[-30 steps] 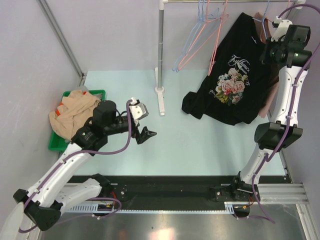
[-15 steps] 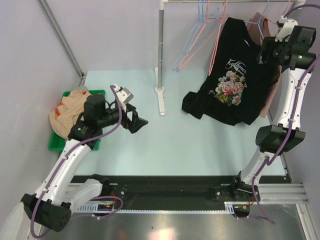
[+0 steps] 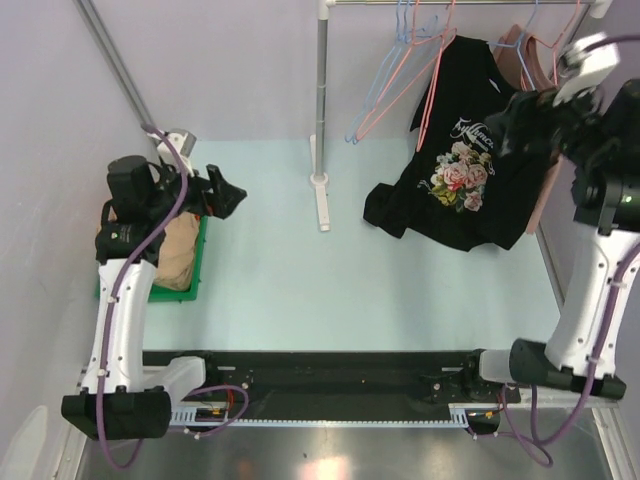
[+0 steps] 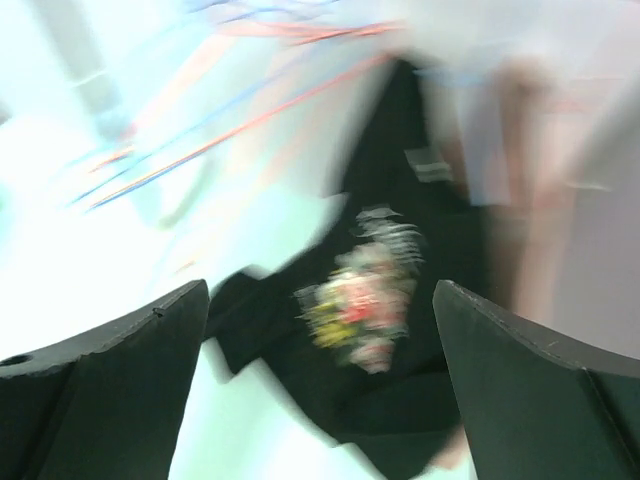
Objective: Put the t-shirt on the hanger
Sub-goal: Reset both arms
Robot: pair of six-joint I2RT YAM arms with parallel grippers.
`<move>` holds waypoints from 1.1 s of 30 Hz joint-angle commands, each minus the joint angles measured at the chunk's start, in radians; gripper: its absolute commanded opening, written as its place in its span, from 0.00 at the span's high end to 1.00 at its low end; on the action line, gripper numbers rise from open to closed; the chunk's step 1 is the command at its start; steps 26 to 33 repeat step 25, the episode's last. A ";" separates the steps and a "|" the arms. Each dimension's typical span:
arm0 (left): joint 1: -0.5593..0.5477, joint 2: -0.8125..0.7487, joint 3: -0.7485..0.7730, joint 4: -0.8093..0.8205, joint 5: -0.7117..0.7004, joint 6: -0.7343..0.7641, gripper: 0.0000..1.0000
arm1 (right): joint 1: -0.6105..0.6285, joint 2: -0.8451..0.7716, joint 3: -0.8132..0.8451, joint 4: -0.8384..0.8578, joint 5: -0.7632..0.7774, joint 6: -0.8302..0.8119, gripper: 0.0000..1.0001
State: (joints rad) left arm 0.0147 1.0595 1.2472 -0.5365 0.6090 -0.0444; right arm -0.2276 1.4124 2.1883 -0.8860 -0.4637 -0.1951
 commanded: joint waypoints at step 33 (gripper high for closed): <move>0.068 -0.125 -0.223 -0.229 -0.242 0.144 0.00 | 0.367 0.037 -0.657 -0.108 0.031 0.043 0.00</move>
